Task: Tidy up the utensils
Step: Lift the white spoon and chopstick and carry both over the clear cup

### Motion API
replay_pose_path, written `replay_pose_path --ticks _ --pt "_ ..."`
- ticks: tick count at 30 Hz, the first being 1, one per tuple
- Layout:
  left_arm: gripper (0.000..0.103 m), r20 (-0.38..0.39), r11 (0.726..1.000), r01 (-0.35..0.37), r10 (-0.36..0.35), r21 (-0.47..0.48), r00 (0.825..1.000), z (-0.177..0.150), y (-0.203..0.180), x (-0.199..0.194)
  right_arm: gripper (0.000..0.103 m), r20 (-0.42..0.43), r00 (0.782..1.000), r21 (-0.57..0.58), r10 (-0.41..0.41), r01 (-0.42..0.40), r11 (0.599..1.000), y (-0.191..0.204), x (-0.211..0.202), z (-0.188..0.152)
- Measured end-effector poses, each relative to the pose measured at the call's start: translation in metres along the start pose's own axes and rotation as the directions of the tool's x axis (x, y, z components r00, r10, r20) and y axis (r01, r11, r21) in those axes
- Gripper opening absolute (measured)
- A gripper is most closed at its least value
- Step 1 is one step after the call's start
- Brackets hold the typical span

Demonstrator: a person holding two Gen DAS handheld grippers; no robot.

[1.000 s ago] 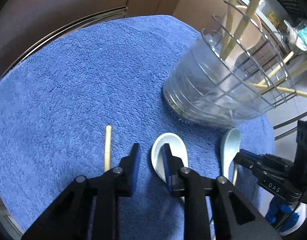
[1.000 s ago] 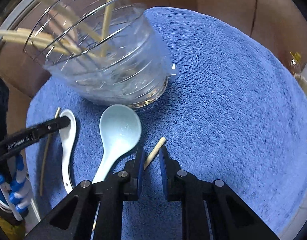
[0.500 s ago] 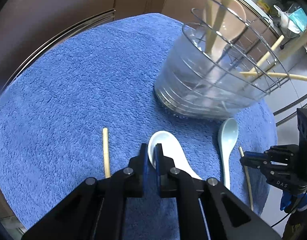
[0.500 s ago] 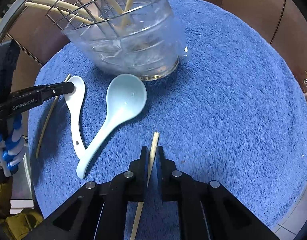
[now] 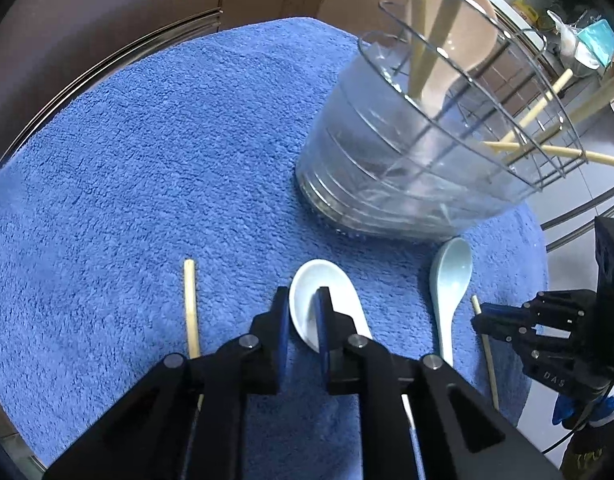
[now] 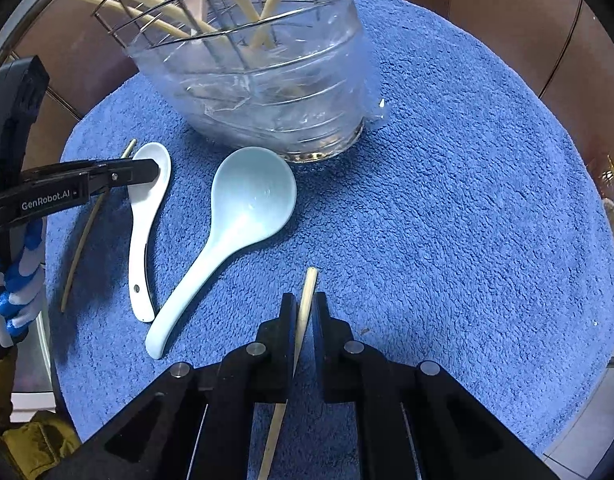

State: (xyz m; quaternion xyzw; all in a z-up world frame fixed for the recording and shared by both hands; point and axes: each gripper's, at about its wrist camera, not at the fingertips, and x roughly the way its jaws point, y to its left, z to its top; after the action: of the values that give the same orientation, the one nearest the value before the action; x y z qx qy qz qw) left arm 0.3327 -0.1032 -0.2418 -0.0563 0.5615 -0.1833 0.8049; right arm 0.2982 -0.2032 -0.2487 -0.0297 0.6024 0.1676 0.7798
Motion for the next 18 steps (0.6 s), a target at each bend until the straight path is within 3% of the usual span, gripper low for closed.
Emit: replay_pose_path --ticks 7,11,18 --pt "0.006 0.052 1.0 -0.019 0.019 0.004 0.998 -0.01 0.001 -0.014 0.007 0.042 0.999 0.017 0.004 -0.005 1.0 0.002 -0.007 -0.012" --pt "0.005 0.1 1.0 -0.023 0.024 -0.007 0.995 -0.017 0.0 -0.031 0.006 0.112 0.993 0.026 0.028 -0.031 0.999 0.004 -0.032 -0.03" --pt "0.004 0.192 0.997 -0.07 0.064 0.028 0.979 -0.033 -0.01 -0.074 0.006 0.261 0.963 0.038 0.063 -0.076 0.996 0.011 -0.08 -0.061"
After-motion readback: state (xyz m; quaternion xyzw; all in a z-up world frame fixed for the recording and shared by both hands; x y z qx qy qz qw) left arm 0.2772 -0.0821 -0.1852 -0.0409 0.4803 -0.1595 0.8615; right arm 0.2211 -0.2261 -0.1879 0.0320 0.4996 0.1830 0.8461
